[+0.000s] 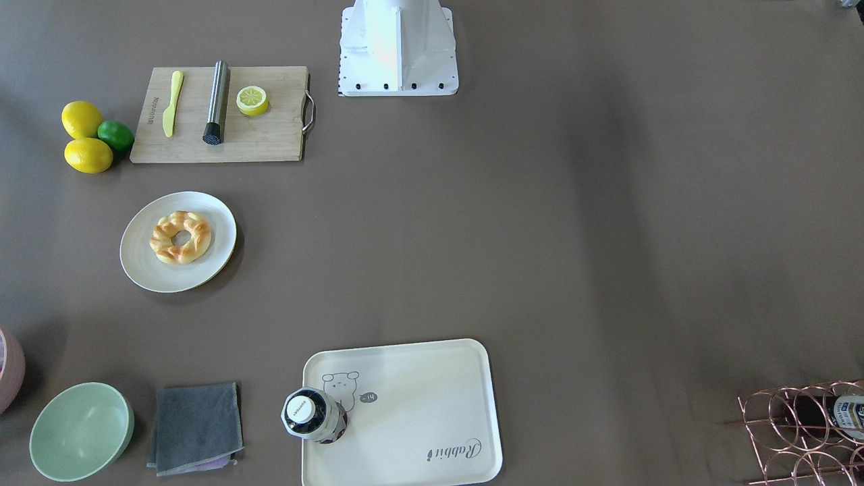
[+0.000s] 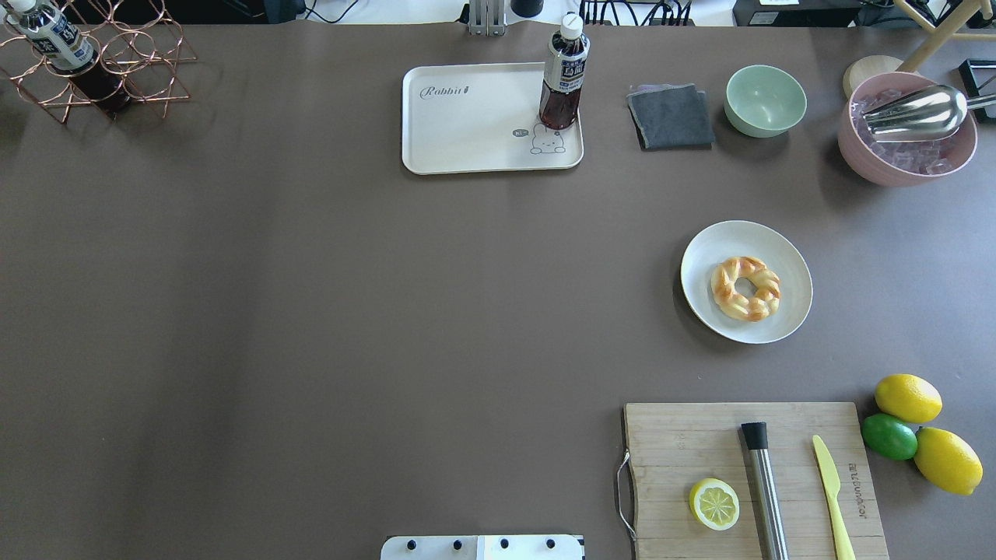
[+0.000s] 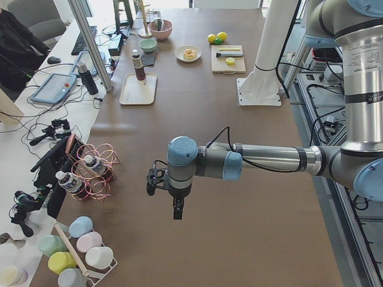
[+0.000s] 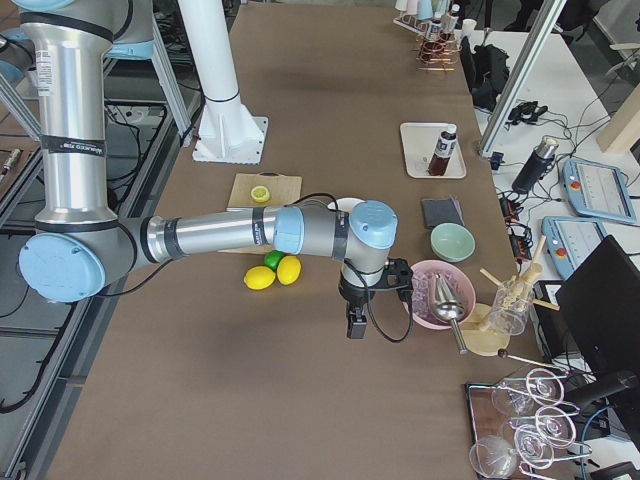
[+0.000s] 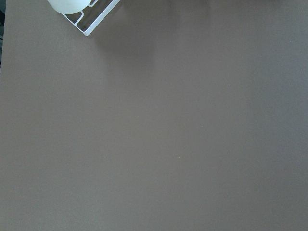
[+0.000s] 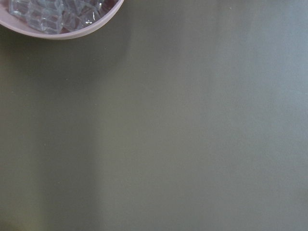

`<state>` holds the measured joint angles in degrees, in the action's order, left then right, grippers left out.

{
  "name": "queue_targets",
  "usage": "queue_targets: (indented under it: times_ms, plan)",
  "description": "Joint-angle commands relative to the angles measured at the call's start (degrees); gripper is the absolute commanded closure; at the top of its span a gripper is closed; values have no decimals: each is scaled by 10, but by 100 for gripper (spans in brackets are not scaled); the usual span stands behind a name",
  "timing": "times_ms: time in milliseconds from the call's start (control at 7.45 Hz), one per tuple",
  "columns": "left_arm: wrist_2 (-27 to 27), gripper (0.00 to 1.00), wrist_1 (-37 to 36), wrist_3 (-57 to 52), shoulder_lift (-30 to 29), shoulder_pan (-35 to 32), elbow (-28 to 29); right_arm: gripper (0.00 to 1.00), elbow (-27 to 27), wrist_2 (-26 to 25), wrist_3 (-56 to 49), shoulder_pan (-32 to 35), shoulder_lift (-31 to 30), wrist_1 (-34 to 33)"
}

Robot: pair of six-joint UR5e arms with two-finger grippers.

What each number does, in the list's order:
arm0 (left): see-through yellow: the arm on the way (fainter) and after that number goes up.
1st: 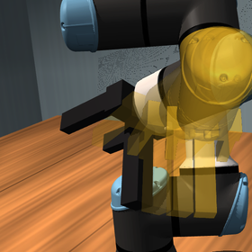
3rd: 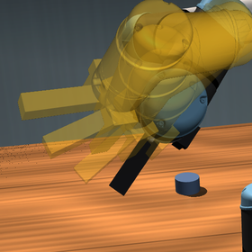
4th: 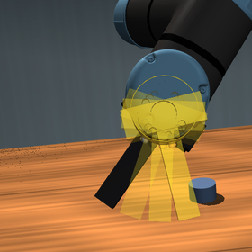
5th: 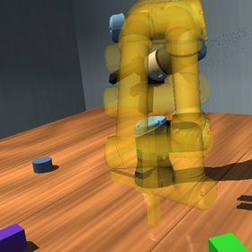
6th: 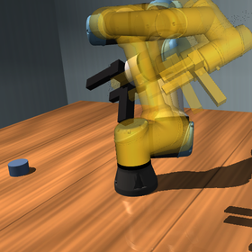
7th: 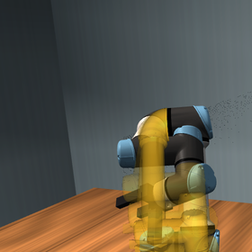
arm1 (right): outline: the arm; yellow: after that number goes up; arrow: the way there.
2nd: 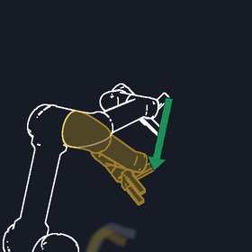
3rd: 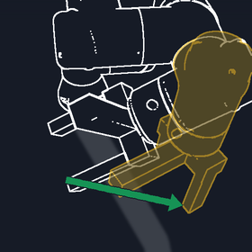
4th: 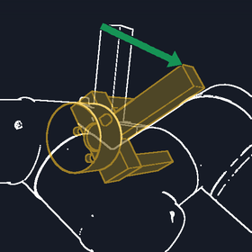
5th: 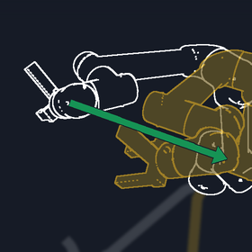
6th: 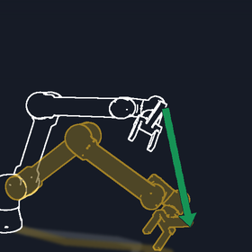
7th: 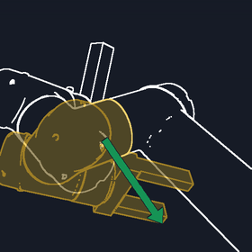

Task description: Place donut on tray

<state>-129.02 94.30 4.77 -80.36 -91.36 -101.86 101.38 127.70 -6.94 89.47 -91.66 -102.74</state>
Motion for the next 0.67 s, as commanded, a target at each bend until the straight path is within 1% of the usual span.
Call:
queue_targets:
  times_ms: [0,268,402,537]
  plan:
    - [0,2,0,0,4,-1,-4,1,2,1,-4,1,-8,-5]
    - [0,2,1,0,3,-1,-5,1,24,13,-4,2,7,-82]
    - [0,2,1,0,2,-1,-5,1,24,12,-4,2,15,-103]
    - [0,2,0,0,-1,-1,-5,1,25,6,-4,2,15,-103]
